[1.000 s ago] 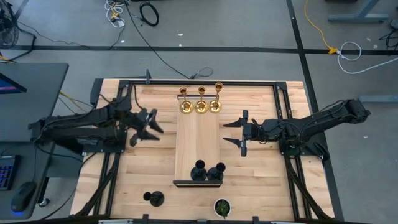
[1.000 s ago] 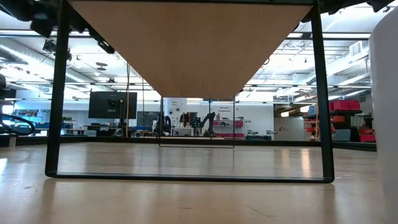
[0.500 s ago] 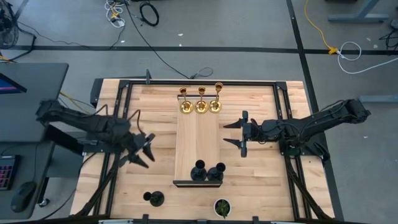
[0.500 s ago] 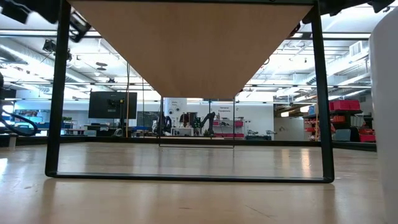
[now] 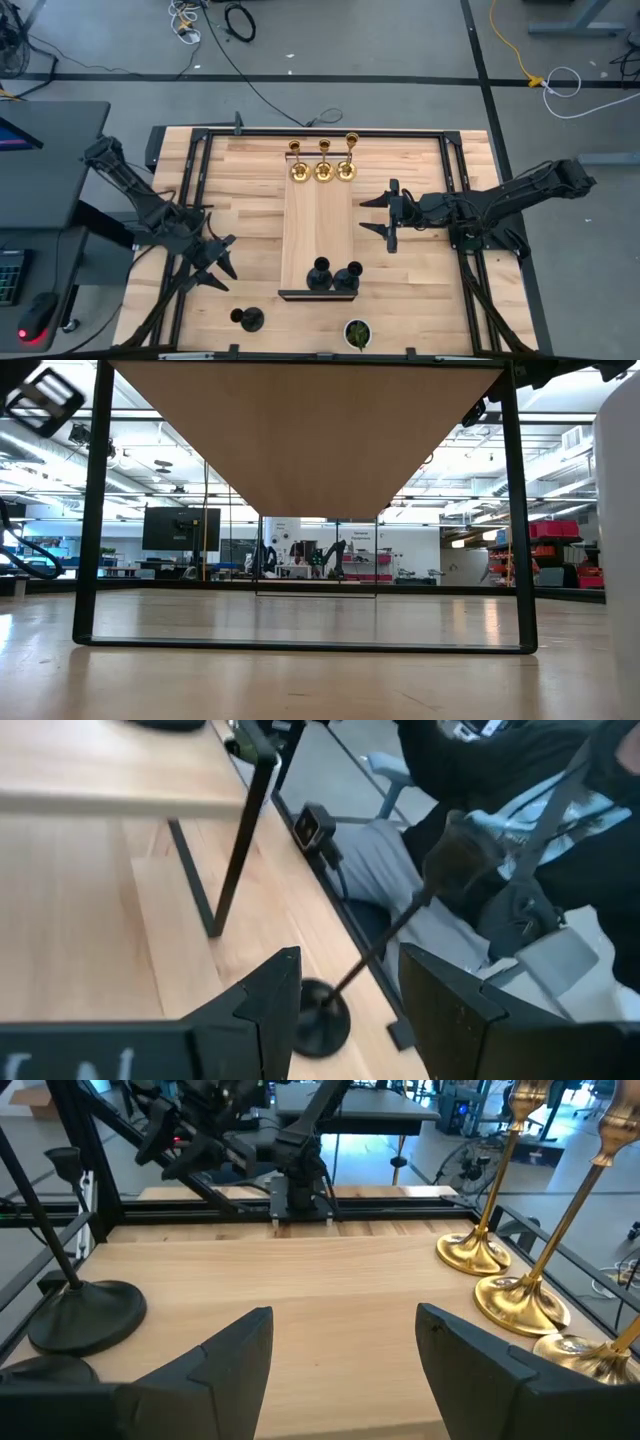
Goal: Pick & Place candle stick holders
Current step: Put the black candle holder on the shelf aligned with the black candle holder
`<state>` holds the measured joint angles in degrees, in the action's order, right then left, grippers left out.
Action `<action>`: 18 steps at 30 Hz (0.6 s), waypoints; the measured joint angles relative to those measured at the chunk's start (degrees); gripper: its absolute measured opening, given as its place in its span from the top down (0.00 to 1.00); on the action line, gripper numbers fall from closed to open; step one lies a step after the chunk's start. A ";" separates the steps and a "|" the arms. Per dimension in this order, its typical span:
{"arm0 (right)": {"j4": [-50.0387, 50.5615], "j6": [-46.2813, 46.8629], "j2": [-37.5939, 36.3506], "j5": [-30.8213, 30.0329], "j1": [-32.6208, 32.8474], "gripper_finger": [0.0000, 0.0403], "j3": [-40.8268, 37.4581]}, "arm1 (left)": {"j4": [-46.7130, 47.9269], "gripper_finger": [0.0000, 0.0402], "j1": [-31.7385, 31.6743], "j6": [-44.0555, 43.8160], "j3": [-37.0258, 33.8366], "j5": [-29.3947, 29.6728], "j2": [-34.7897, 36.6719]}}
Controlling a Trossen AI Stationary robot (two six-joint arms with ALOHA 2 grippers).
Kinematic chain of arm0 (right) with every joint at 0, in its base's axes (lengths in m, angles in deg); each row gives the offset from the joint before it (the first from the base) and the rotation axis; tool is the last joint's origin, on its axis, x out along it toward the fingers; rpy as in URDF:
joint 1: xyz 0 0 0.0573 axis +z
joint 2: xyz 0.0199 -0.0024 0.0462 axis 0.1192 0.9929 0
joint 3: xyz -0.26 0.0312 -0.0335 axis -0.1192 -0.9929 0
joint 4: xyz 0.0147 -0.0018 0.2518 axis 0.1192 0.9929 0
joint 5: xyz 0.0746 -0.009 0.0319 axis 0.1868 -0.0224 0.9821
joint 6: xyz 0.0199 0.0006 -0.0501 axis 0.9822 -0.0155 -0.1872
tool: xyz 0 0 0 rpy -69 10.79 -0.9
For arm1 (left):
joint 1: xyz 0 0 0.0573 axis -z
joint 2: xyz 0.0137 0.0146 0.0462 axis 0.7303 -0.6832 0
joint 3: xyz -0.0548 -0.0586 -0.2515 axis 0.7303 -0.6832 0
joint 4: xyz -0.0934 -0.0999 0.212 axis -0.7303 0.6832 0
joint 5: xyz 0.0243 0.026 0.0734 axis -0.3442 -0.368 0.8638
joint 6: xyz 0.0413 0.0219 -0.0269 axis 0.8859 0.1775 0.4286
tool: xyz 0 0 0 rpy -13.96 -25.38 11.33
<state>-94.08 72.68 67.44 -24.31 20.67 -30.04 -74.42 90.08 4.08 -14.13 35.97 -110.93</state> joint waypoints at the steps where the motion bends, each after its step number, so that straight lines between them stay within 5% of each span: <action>1: 0.00 0.00 0.00 -0.01 0.00 0.39 0.00 | -0.45 0.57 1.60 -1.13 -0.60 1.65 0.00; 18: 0.22 -0.01 0.00 -0.07 0.00 0.39 0.00 | -18.19 0.57 22.01 -8.77 -13.58 25.70 -0.04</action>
<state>-93.86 72.67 67.44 -24.38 20.67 -30.04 -92.61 112.09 -4.69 -27.71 61.67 -110.97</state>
